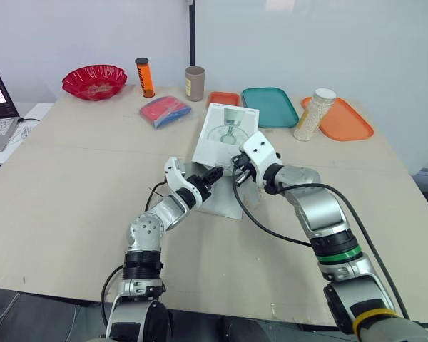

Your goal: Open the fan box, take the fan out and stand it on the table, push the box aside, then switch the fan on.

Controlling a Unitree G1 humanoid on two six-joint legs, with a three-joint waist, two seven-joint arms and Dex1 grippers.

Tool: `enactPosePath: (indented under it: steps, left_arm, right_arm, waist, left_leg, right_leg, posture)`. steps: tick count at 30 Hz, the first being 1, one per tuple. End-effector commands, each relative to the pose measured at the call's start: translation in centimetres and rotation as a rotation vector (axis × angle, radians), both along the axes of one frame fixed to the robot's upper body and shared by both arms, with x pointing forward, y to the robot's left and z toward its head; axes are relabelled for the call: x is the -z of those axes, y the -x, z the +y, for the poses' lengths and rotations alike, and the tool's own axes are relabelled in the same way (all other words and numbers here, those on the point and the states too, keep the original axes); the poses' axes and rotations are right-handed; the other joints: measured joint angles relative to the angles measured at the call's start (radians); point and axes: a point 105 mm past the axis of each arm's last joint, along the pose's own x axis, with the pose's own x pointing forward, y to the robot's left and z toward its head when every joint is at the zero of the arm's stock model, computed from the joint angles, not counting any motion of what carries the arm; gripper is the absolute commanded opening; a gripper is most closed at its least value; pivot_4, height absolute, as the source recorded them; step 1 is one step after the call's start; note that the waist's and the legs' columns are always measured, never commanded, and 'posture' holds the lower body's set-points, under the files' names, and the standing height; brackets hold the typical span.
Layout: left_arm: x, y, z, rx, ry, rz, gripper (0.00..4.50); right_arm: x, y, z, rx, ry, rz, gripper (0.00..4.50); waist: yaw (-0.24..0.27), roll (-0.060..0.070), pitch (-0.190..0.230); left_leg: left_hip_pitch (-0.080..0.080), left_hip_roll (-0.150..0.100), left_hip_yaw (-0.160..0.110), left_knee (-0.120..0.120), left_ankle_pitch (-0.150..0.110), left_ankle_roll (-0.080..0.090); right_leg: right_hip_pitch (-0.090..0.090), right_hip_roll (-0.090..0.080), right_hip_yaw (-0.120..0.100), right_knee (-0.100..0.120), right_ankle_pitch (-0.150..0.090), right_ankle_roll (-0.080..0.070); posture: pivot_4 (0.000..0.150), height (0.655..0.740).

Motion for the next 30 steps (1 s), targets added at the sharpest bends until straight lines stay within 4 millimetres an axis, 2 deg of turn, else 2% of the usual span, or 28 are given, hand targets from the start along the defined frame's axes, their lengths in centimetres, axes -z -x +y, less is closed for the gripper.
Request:
enactPosePath:
  steps: [1, 8, 17, 20, 21, 26, 28, 30]
  left_arm:
    - [-2.2, -0.5, -1.7, 0.017, 0.055, -0.053, 3.24]
    - [-2.5, -0.5, -3.1, 0.058, 0.091, -0.047, 3.24]
    - [-2.2, 0.0, -3.7, 0.076, 0.153, -0.001, 3.24]
    - [-2.2, 0.1, -3.8, 0.083, 0.150, -0.002, 2.54]
    - [-2.2, 0.2, -3.9, 0.086, 0.148, 0.001, 2.16]
    - [-2.3, 0.1, -4.0, 0.089, 0.166, -0.003, 2.16]
    - [-2.3, 0.1, -4.0, 0.087, 0.169, -0.004, 1.77]
    - [-2.3, 0.1, -4.0, 0.085, 0.167, -0.004, 1.11]
  right_arm:
    - [4.4, 0.5, -1.1, 0.041, 0.054, 0.153, 0.00]
    - [4.4, 0.5, -1.0, 0.042, 0.052, 0.154, 0.00]
    - [4.4, 0.5, -0.7, 0.035, 0.051, 0.155, 0.00]
    - [4.2, 0.5, -0.6, 0.027, 0.051, 0.152, 0.00]
    - [4.1, 0.5, -0.5, 0.026, 0.051, 0.150, 0.00]
    - [3.9, 0.3, -0.5, 0.027, 0.053, 0.147, 0.00]
    - [3.9, 0.4, -0.5, 0.025, 0.054, 0.147, 0.00]
    - [3.9, 0.4, -0.5, 0.025, 0.054, 0.149, 0.00]
  waist:
    - [0.000, 0.000, 0.000]
    - [0.000, 0.000, 0.000]
    - [0.000, 0.000, -0.001]
    - [0.000, 0.000, -0.001]
    - [0.000, -0.001, -0.001]
    - [0.000, -0.001, -0.001]
    - [0.000, -0.001, -0.001]
    - [0.000, -0.001, -0.001]
  left_leg:
    - [0.000, 0.000, 0.000, 0.000, 0.000, 0.000]
    - [0.000, 0.000, 0.000, 0.000, 0.000, 0.000]
    - [0.000, 0.000, 0.000, 0.000, 0.000, 0.000]
    - [0.000, 0.000, 0.000, 0.000, 0.000, 0.000]
    - [0.000, 0.000, 0.000, 0.000, 0.000, 0.000]
    - [0.000, 0.000, 0.000, 0.000, 0.000, 0.000]
    - [0.000, 0.000, 0.000, 0.000, 0.000, 0.000]
    - [0.000, 0.000, 0.000, 0.000, 0.000, 0.000]
  right_leg:
    - [0.000, 0.000, 0.000, 0.000, 0.000, 0.000]
    - [0.000, 0.000, 0.000, 0.000, 0.000, 0.000]
    - [0.000, 0.000, 0.000, 0.000, -0.001, 0.001]
    - [0.000, 0.000, 0.000, 0.000, -0.001, 0.001]
    - [0.000, 0.000, 0.000, 0.000, -0.001, 0.001]
    - [0.001, 0.000, 0.000, 0.000, -0.001, 0.002]
    - [0.001, 0.000, 0.000, 0.000, -0.001, 0.002]
    - [0.001, 0.000, 0.000, 0.000, -0.001, 0.002]
  posture:
    - [0.150, 0.7400]
    - [0.150, 0.7400]
    - [0.150, 0.7400]
    - [0.150, 0.7400]
    - [0.150, 0.7400]
    - [0.150, 0.7400]
    - [0.150, 0.7400]
    - [0.150, 0.7400]
